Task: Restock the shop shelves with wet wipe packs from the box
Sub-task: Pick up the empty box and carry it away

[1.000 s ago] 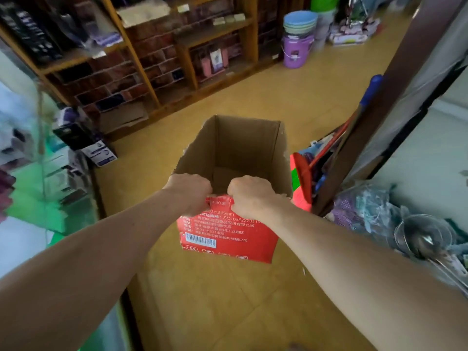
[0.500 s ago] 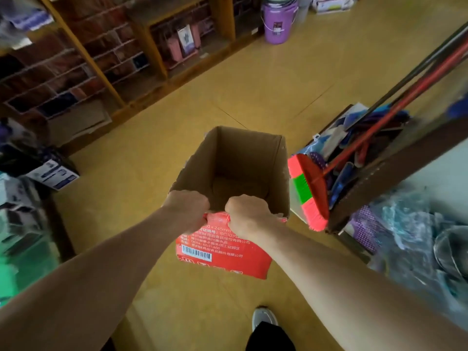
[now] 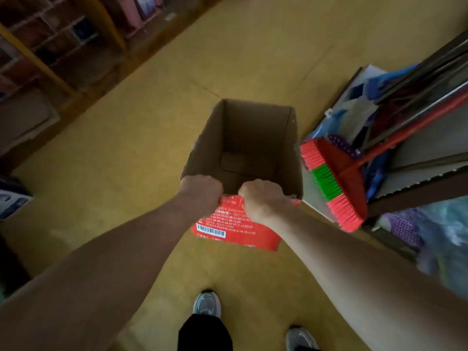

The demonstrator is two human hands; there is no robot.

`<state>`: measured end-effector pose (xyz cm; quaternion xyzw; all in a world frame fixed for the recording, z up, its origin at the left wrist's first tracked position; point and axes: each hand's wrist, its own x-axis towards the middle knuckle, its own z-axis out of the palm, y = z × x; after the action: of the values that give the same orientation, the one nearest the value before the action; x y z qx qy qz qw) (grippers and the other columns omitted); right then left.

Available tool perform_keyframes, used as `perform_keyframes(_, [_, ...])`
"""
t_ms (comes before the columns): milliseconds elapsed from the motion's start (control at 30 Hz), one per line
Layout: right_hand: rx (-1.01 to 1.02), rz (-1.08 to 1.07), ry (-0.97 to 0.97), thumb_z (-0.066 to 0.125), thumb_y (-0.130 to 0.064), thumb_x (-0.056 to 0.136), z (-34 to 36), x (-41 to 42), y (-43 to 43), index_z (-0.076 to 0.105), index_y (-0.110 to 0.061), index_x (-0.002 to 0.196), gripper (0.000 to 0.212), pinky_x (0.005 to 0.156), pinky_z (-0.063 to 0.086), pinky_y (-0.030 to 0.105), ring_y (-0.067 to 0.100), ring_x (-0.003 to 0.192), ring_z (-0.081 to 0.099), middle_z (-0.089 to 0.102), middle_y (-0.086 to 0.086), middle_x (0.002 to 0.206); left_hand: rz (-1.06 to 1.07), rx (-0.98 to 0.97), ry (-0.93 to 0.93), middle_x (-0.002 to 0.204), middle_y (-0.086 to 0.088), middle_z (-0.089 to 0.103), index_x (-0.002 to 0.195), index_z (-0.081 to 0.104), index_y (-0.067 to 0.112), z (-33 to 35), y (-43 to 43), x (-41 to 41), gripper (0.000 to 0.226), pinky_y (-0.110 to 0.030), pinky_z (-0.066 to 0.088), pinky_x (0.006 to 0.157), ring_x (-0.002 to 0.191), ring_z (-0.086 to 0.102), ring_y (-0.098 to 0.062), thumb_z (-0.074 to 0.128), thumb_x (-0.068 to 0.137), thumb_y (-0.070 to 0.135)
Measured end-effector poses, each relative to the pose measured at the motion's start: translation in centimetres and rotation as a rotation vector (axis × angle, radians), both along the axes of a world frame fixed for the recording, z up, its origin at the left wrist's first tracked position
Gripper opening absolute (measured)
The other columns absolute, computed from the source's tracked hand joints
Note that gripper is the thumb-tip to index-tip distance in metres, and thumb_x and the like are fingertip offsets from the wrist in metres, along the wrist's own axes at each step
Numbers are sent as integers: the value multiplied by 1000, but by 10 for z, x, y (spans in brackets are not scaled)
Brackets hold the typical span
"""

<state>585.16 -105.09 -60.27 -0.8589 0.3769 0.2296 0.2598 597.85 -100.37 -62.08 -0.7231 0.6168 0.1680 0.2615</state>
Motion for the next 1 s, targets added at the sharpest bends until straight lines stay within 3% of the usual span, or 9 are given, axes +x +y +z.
perform_keyframes(100, [8, -35, 5, 57, -40, 93, -32, 26, -7, 57, -14, 114, 34, 83, 49, 30, 19, 93, 65, 65, 5, 107, -41, 11, 18, 82, 5, 58, 88, 58, 21, -29, -13, 28, 16, -27, 42, 69, 81, 59, -14, 56, 94, 35])
perform_keyframes(300, [4, -95, 15, 59, -46, 90, -108, 67, -18, 54, -13, 123, 47, 89, 49, 32, 21, 99, 65, 64, 5, 116, -88, 36, 13, 104, -1, 63, 106, 62, 19, -103, -31, 67, 22, -30, 43, 76, 101, 58, -18, 59, 93, 36])
perform_keyframes(433, [-20, -86, 29, 61, -45, 90, -160, 76, -28, 54, -14, 123, 47, 90, 48, 33, 22, 102, 64, 63, 5, 119, -85, 33, 18, 107, -1, 61, 108, 62, 20, -163, -43, 77, 20, -30, 37, 72, 105, 54, -20, 58, 94, 33])
perform_keyframes(700, [-62, -132, 38, 59, -47, 91, -246, 78, -44, 54, -12, 124, 49, 89, 46, 32, 22, 104, 64, 62, 7, 122, -167, -38, -38, 111, -1, 60, 112, 63, 21, -259, -65, 80, 19, -37, 42, 86, 110, 51, -22, 56, 95, 27])
perform_keyframes(867, [-96, -119, 38, 60, -34, 94, -285, 83, -48, 60, -12, 115, 31, 85, 47, 33, 23, 102, 64, 65, 7, 115, -167, -40, -39, 112, -2, 60, 113, 64, 19, -299, -68, 83, 21, -36, 42, 81, 111, 51, -23, 56, 94, 21])
perform_keyframes(1000, [-144, -133, 46, 57, -20, 94, -318, 85, -44, 64, -14, 101, 12, 74, 47, 31, 24, 94, 65, 69, 5, 102, -161, -16, -37, 117, -2, 59, 115, 64, 18, -325, -66, 82, 24, -38, 42, 85, 115, 50, -24, 54, 94, 17])
